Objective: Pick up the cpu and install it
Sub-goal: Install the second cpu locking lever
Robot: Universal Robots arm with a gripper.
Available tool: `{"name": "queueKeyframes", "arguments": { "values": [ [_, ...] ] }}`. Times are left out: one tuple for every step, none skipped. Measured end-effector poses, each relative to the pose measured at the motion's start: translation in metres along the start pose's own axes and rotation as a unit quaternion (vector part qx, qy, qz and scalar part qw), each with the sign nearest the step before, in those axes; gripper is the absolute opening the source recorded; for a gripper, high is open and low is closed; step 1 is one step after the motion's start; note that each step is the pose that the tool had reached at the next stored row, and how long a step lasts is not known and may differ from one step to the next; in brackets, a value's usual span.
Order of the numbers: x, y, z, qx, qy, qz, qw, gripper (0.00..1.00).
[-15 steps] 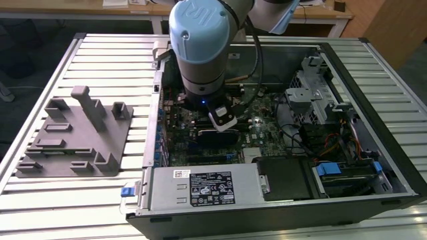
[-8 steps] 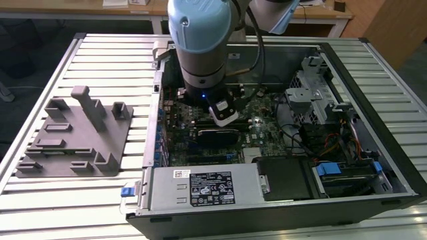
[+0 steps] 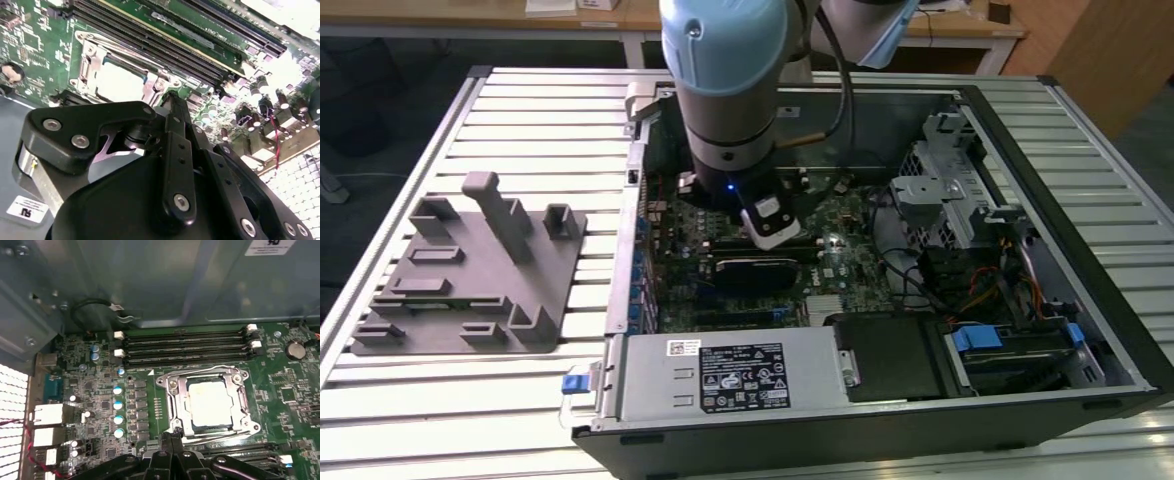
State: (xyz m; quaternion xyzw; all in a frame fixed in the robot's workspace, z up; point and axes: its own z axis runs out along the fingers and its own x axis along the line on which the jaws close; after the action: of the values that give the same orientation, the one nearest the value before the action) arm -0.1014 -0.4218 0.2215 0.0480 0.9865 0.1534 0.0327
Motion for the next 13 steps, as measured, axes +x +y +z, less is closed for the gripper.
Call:
{"name": "queueKeyframes", "arguments": {
  "values": [
    [-0.0009, 0.0005, 0.0002, 0.0016, -0.0009, 0.002, 1.0, 0.11],
    [-0.0019, 0.001, 0.0004, 0.0036, -0.0017, 0.004, 1.0, 0.11],
    [-0.0028, 0.0015, 0.0006, 0.0058, -0.0026, 0.006, 1.0, 0.11],
    [-0.0037, 0.002, 0.0008, 0.0081, -0.0035, 0.008, 0.9999, 0.11],
    [-0.0046, 0.0027, 0.0011, 0.0097, -0.0043, 0.01, 0.9999, 0.11],
    [-0.0056, 0.0037, 0.0015, 0.0103, -0.005, 0.012, 0.9999, 0.11],
    [-0.0066, 0.0046, 0.0018, 0.011, -0.0056, 0.014, 0.9998, 0.11],
    [-0.0075, 0.0057, 0.0022, 0.0116, -0.0062, 0.016, 0.9998, 0.11],
    [-0.0084, 0.007, 0.0026, 0.0123, -0.0068, 0.017, 0.9998, 0.11],
    [-0.0092, 0.0082, 0.0031, 0.0129, -0.0072, 0.018, 0.9997, 0.11],
    [-0.0099, 0.0096, 0.0036, 0.0135, -0.0076, 0.019, 0.9997, 0.11],
    [-0.0106, 0.011, 0.004, 0.0142, -0.0079, 0.02, 0.9997, 0.11],
    [-0.0112, 0.0126, 0.0046, 0.0149, -0.0081, 0.021, 0.9996, 0.11]
  ]
}}
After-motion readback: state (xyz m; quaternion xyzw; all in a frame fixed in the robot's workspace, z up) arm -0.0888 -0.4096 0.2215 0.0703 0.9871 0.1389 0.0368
